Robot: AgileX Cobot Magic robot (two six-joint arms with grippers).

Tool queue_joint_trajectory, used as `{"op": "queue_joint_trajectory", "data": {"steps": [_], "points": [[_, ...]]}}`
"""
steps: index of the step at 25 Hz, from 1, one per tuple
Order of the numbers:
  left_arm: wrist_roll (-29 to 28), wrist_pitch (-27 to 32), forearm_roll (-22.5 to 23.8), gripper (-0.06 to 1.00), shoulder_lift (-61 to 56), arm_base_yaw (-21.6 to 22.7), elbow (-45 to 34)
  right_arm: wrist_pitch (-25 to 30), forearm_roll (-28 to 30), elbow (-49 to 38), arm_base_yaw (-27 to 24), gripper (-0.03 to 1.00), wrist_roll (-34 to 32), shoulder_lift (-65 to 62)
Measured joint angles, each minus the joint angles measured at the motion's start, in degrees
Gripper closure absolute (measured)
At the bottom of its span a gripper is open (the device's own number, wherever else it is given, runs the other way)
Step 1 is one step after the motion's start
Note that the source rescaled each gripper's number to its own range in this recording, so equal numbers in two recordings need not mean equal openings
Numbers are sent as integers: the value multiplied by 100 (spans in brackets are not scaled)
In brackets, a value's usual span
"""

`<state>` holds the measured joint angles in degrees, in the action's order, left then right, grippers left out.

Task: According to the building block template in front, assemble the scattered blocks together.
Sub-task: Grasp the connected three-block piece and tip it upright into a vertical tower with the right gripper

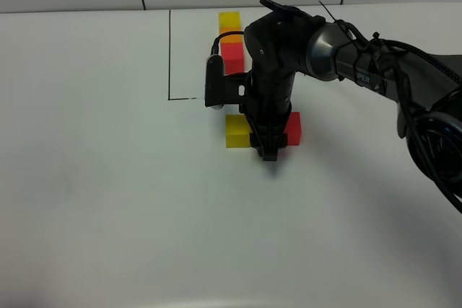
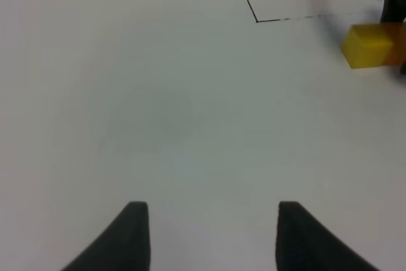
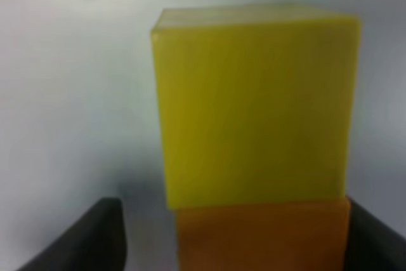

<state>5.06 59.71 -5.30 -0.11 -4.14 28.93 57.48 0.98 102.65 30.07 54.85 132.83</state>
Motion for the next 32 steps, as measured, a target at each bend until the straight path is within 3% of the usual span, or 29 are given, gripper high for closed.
{"op": "queue_joint_trajectory", "data": {"steps": [2, 3, 8, 11, 19, 21, 32], "points": [[0, 0, 0, 91, 0, 0, 0, -84, 5, 2, 0, 90, -56, 5], [0, 0, 0, 91, 0, 0, 0, -90, 5, 14, -2, 94, -123, 11], [0, 0, 0, 91, 0, 0, 0, -106, -60, 147, -2, 94, -761, 11], [0, 0, 0, 91, 0, 0, 0, -101, -98, 179, 10, 94, -1587, -105], [0, 0, 0, 91, 0, 0, 0, 434, -210, 198, 113, 94, -6335, -259], [0, 0, 0, 91, 0, 0, 0, 520, -210, 198, 118, 94, -7076, -259], [0, 0, 0, 91, 0, 0, 0, 521, 31, 198, 322, 94, -8381, -204]]}}
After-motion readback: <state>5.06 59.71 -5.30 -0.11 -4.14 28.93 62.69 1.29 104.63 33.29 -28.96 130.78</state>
